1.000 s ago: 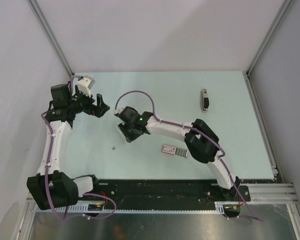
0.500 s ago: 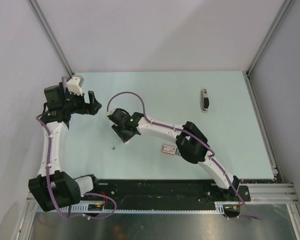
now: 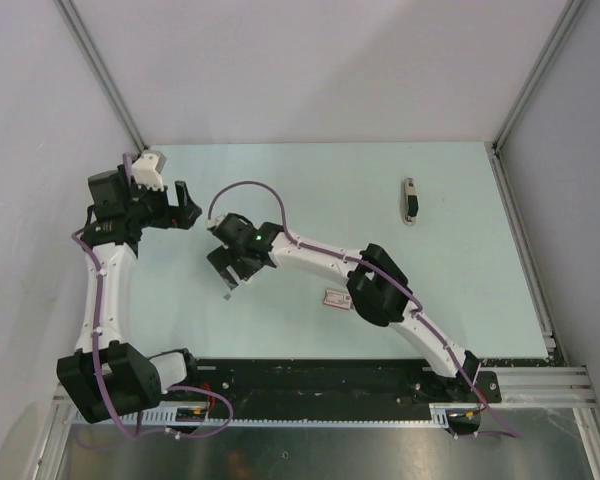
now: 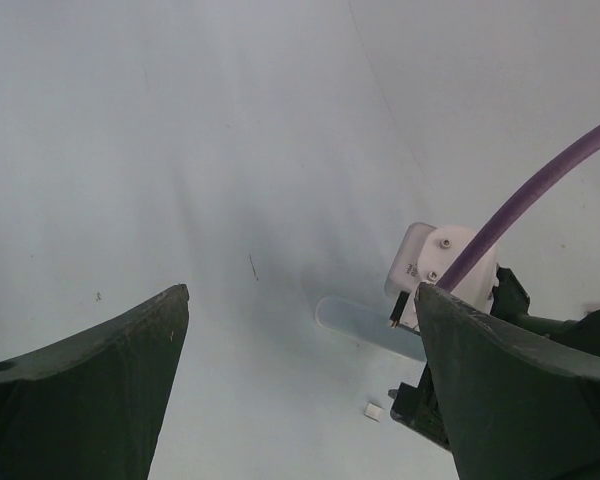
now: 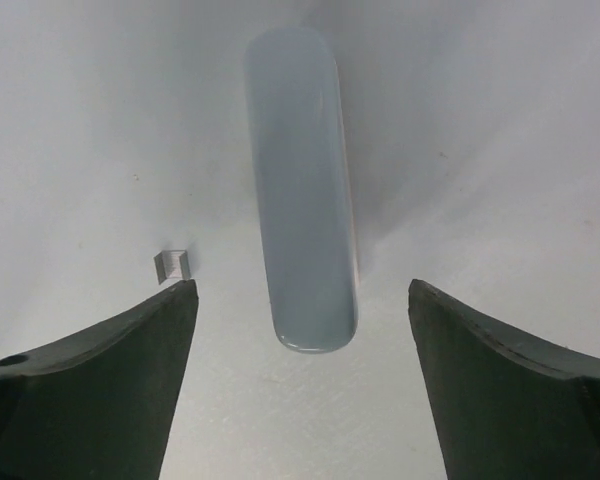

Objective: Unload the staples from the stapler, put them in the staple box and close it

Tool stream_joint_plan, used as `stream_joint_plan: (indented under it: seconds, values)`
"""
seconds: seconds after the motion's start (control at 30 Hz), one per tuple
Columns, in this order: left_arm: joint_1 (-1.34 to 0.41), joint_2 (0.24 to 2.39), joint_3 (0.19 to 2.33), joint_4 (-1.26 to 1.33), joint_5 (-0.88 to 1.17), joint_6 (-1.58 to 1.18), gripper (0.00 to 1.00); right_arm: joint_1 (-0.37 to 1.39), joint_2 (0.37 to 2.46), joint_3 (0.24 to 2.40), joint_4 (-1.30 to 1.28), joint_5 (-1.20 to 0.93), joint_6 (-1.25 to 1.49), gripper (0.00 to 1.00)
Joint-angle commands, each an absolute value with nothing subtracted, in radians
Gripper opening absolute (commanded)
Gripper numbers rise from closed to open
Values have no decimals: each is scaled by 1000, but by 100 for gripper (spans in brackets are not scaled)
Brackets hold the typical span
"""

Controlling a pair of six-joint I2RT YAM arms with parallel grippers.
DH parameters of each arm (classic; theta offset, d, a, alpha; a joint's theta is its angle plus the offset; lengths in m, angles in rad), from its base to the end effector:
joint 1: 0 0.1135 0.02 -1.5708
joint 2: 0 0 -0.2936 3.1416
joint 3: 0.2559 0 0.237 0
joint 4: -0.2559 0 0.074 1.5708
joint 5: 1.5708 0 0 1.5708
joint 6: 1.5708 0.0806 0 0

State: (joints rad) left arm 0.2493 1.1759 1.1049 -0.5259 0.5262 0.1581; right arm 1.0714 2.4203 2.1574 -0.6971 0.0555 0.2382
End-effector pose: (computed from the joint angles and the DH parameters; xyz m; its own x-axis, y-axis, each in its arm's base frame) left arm 0.2608 0.0246 0.3473 -0.5081 0.0111 -0.8612 0.2726 0.9506 -0.1486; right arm 0.2750 0.4948 0.1792 -0.5845 -0.5794 -0.5681 -0.7444 0.6615 0.0912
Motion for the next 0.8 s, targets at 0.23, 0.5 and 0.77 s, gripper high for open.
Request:
stream_joint_plan:
  seconds: [0.23, 0.5, 0.77]
  values:
    - [153, 1126, 1162, -503, 506, 107, 99, 773, 1988, 2030, -637, 236, 324, 99]
    - [-198, 1200, 1133, -517, 262, 190, 99, 326, 1789, 1680, -471, 224, 403, 94]
    - [-242, 1306, 1175, -514, 266, 211, 92, 156, 1927, 1749, -569, 233, 332, 85]
